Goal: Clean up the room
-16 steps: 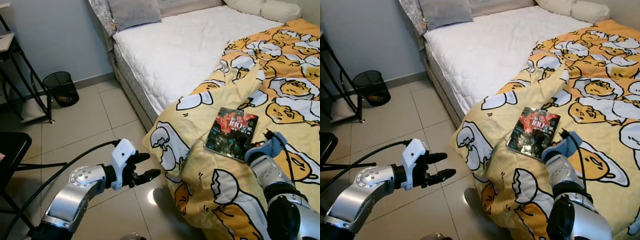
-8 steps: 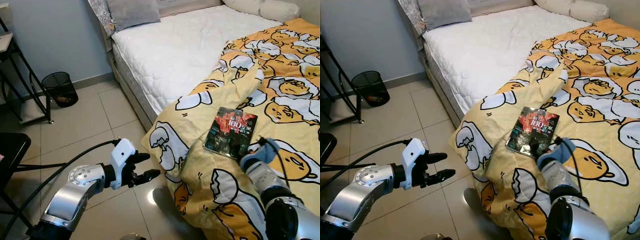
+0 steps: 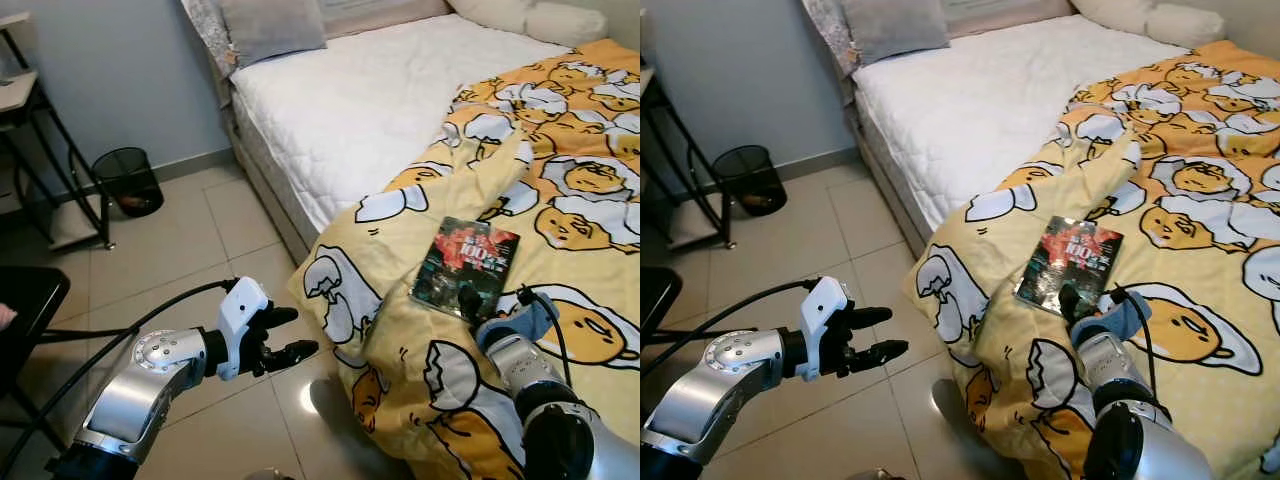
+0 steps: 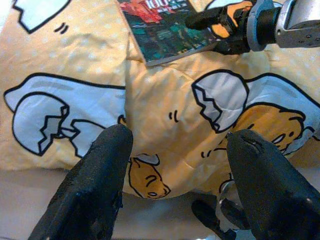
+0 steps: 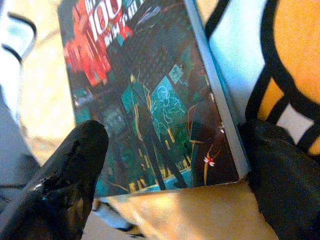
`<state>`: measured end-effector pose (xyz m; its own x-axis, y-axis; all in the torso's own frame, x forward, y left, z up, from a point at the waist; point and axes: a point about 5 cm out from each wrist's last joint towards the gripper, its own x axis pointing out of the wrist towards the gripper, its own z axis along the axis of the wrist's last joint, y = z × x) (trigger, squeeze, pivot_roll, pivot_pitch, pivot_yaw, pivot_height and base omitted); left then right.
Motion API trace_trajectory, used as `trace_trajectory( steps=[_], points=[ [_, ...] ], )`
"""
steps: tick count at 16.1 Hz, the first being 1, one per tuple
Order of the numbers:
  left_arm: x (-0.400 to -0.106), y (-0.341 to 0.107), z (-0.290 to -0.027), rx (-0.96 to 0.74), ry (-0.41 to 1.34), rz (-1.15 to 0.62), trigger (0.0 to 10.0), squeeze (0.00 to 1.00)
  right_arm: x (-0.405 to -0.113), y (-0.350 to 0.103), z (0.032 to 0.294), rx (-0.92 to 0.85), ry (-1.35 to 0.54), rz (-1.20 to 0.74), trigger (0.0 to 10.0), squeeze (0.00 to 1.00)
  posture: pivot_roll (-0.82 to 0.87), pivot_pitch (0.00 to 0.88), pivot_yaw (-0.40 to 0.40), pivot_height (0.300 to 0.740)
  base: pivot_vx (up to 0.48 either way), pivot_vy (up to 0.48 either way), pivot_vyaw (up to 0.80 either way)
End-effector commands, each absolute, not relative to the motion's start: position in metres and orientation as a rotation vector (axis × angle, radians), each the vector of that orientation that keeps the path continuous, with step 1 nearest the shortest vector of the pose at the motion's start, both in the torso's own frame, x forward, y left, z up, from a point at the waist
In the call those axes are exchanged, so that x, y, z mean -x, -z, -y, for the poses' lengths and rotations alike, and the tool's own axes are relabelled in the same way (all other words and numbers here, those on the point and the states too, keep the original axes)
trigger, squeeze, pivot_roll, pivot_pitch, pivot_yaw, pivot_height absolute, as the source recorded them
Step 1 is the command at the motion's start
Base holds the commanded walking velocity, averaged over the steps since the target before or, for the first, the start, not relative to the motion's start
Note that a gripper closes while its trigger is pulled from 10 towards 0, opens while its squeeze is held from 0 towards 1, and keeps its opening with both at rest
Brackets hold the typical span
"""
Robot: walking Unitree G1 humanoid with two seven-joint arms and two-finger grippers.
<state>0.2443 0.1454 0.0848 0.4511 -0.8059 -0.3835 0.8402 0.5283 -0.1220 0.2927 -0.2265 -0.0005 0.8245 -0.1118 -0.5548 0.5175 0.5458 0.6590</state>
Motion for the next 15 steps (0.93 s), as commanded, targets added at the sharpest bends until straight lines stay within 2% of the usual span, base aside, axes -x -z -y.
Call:
trace_trajectory(
  steps=[1,3,6,7,8,10,11,15],
  points=[
    [-0.248,-0.090,-0.147,-0.106,1.011,-0.412,10.0,0.29,-0.283,0.017,0.202,-1.047,0.379,-0.587,10.0,0.00,0.08,0.000,0.131,0.740,0.000,0.000,0.00],
    [-0.249,-0.091,-0.147,-0.104,1.008,-0.409,10.0,0.29,-0.294,0.006,0.202,-1.185,0.398,-0.501,10.0,0.00,0.09,0.000,0.132,0.740,0.000,0.000,0.00],
    [-0.248,-0.091,-0.147,-0.102,1.006,-0.409,10.0,0.29,-0.305,-0.006,0.200,-1.247,0.363,-0.435,10.0,0.00,0.09,0.000,0.131,0.740,0.000,0.000,0.00],
    [-0.248,-0.091,-0.147,-0.103,1.005,-0.409,10.0,0.29,-0.309,-0.010,0.199,-1.260,0.340,-0.416,8.7,0.00,0.09,0.000,0.130,0.740,0.000,0.000,0.00],
    [-0.249,-0.091,-0.147,-0.104,1.004,-0.409,10.0,0.29,-0.313,-0.014,0.197,-1.274,0.316,-0.397,4.7,0.00,0.09,0.000,0.130,0.740,0.000,0.000,0.00],
    [-0.249,-0.091,-0.147,-0.103,1.004,-0.407,10.0,0.29,-0.316,-0.017,0.194,-1.279,0.311,-0.393,0.5,0.00,0.09,0.000,0.128,0.740,0.000,0.000,0.00],
    [-0.250,-0.091,-0.146,-0.103,1.005,-0.405,10.0,0.29,-0.317,-0.018,0.193,-1.280,0.310,-0.393,0.0,0.00,0.09,0.000,0.126,0.740,0.000,0.000,0.00],
    [-0.250,-0.091,-0.146,-0.104,1.000,-0.402,10.0,0.29,-0.320,-0.021,0.192,-1.262,0.317,-0.370,0.0,0.00,0.09,0.000,0.124,0.740,0.000,0.000,0.00]
  ],
)
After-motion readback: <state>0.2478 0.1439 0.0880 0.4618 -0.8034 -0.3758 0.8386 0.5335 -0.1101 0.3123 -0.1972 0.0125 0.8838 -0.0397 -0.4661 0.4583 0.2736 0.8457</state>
